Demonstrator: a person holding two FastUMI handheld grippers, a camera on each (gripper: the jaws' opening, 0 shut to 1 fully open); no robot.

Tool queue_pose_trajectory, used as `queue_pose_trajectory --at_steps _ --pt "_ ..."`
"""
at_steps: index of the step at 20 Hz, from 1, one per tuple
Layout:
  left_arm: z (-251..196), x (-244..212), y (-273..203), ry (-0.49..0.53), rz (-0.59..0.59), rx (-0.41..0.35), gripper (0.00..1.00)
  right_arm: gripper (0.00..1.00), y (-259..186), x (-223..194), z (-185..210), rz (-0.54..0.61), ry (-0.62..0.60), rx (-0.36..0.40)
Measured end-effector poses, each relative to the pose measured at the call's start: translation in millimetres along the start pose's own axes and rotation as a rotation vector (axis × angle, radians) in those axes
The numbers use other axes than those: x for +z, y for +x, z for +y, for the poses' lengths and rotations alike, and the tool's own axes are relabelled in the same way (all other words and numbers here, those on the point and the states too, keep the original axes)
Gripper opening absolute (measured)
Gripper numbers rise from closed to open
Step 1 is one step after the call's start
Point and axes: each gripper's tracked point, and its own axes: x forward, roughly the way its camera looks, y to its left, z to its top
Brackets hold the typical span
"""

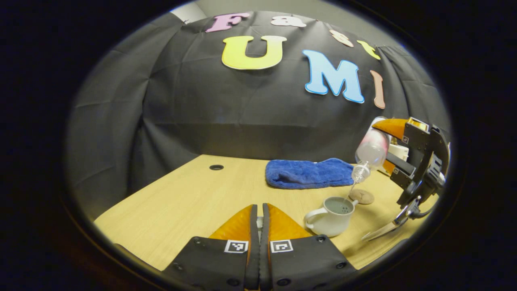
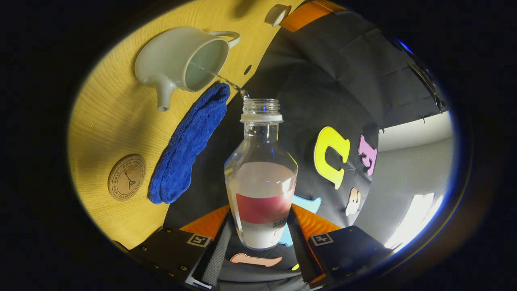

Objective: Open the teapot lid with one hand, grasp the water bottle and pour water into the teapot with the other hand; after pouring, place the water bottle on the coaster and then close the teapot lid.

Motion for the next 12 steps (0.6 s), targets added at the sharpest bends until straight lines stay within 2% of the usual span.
queue_pose_trajectory --at_steps 2,3,12 --pt "0.0 -0.8 0.1 0.001 0.001 0.000 0.06 0.71 -0.4 1.2 -0.6 -0.007 -0.013 -0.005" --pt "1.0 -0.5 -0.4 0.000 0.002 0.000 0.06 0.74 -0.2 1.8 -0.9 -0.010 -0.016 -0.006" --pt "3.0 -3.4 -1.4 -0.006 0.004 0.001 0.06 0.74 0.0 11.7 -2.6 -0.053 -0.081 -0.028"
